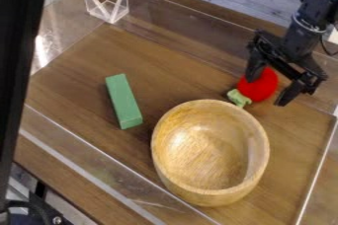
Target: Move the red object to the left side of the table
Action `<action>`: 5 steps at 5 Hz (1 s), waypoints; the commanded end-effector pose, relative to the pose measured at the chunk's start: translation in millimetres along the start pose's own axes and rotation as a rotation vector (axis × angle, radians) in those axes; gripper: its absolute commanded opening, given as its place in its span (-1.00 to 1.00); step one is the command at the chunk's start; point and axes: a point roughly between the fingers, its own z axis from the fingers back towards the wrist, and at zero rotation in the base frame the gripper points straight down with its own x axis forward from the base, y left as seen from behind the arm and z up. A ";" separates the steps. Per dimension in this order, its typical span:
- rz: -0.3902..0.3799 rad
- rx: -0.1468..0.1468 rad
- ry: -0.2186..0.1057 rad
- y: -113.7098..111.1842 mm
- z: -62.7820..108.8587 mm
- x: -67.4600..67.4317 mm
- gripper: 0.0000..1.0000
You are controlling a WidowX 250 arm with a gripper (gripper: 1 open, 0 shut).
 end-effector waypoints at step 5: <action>0.140 0.046 -0.128 66.4 76.0 -29.7 -1.00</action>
